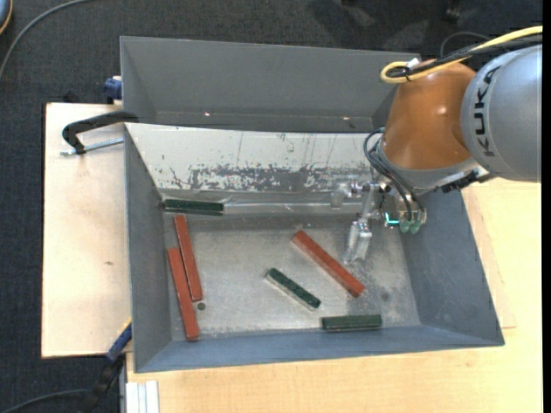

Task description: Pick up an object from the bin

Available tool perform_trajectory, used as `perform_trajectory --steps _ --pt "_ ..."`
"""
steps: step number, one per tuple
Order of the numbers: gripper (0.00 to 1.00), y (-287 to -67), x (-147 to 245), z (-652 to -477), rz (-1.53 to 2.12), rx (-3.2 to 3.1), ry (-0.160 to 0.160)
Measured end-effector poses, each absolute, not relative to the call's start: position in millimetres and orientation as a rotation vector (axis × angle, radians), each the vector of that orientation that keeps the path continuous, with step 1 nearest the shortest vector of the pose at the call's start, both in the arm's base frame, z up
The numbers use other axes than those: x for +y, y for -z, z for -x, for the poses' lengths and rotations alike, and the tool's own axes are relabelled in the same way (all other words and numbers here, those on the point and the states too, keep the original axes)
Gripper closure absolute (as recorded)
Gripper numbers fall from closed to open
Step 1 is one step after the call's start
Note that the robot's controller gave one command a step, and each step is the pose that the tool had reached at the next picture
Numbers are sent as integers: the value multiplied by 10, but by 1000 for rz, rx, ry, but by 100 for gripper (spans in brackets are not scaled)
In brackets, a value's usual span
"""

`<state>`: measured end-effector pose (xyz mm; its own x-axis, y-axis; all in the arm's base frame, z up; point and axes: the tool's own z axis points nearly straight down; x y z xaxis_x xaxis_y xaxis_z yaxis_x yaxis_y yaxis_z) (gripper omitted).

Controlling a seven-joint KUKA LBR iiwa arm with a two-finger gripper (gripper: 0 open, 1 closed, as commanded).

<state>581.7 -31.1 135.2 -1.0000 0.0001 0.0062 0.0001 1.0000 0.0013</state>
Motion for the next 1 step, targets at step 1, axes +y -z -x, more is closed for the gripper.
perform_trajectory --steps 1 --pt "0 -693 -457 -5579 318 -3122 2"
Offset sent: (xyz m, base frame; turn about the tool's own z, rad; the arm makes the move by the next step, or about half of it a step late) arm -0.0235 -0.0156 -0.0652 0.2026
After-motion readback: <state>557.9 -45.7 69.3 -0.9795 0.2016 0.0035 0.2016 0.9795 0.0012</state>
